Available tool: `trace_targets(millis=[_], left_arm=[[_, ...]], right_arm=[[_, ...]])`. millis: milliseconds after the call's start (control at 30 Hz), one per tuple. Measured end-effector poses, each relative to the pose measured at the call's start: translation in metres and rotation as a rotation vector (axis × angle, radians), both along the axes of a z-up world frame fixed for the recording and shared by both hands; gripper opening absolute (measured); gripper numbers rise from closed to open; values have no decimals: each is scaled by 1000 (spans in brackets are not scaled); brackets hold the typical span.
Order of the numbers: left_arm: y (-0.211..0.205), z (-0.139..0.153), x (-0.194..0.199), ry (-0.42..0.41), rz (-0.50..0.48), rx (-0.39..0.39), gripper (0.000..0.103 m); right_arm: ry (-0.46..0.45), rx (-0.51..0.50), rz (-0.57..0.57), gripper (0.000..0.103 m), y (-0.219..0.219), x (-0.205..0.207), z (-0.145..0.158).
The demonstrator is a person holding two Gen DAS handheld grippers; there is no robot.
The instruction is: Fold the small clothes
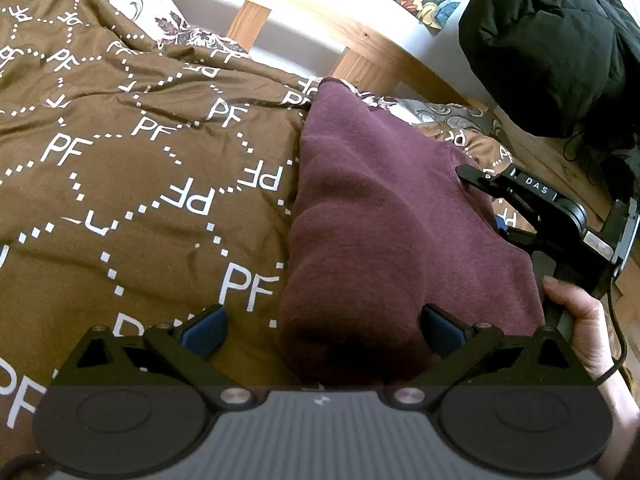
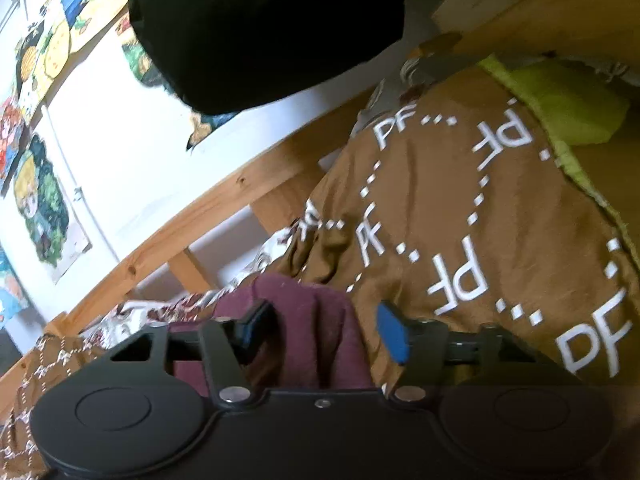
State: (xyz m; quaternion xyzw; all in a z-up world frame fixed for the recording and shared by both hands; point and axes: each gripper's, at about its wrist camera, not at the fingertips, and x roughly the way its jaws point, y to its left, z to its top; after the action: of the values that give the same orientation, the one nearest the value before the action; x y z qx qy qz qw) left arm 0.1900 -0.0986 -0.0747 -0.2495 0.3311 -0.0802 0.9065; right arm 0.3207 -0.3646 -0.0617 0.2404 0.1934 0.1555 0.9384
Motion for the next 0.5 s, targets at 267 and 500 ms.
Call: trace_targets(millis=[267, 500], left_arm=[[14, 29, 16, 18, -59, 8, 102], [29, 32, 53, 58, -80, -81, 102]], right_arm=[[36, 34, 7, 38, -3, 1, -5], [33, 39, 0, 38, -3, -2, -9]])
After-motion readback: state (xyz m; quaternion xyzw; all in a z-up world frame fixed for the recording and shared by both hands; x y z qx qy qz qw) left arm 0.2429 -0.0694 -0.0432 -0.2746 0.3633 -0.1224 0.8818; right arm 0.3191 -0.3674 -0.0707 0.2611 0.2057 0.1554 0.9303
